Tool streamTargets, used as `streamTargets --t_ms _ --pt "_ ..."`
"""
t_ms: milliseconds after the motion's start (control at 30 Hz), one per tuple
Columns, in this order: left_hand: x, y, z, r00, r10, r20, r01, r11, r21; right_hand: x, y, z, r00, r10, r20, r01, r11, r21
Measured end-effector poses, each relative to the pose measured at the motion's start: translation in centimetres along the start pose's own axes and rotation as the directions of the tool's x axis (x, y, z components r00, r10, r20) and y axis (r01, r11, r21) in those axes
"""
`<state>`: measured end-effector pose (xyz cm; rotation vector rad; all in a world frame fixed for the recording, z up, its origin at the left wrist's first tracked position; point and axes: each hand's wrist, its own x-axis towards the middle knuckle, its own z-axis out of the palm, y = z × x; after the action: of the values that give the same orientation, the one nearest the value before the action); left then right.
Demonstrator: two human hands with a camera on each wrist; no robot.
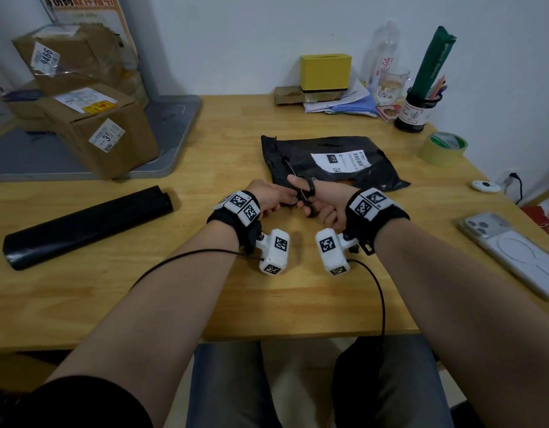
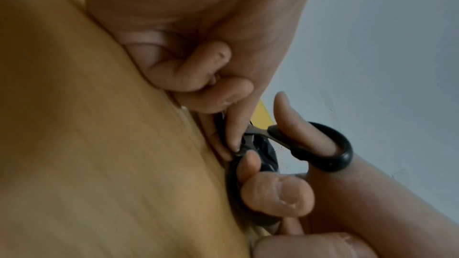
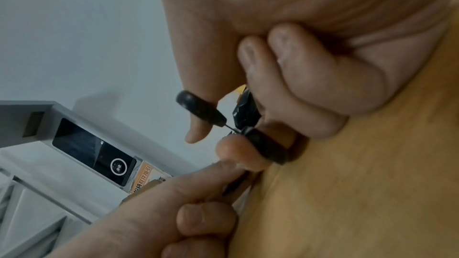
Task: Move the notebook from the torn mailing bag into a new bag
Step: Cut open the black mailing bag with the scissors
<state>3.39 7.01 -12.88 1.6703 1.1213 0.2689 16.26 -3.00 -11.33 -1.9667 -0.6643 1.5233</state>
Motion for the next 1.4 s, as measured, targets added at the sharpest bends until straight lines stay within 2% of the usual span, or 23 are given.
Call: streamTargets --t_ms 133,367,567,867,1400 --pt "-0.1 0.0 -0.1 0.999 -0.005 0.033 0.005 1.000 0.005 0.1 -0.4 -0.4 0.998 -0.006 0.057 0.003 0.998 0.057" --pt "-0.2 -0.2 -0.4 0.998 -0.007 0.058 0.005 0.999 0.032 0.6 -0.8 -0.6 0.999 -0.007 0.046 0.005 0.999 0.044" --pt "-0.6 -0.2 -0.7 0.993 -0.061 0.100 0.052 0.994 0.092 0.8 -1.2 -0.8 0.999 -0.013 0.043 0.010 0.998 0.069" --pt "-0.7 -0.5 -1.2 0.988 -0.066 0.142 0.053 0.994 0.096 1.4 -1.4 -1.4 0.994 -0.019 0.104 0.014 0.998 0.057" --pt "-0.9 -0.3 -1.5 0.971 -0.111 0.212 0.081 0.986 0.147 1.9 -2.2 -1.7 0.994 -0.006 0.109 -0.002 0.998 0.070"
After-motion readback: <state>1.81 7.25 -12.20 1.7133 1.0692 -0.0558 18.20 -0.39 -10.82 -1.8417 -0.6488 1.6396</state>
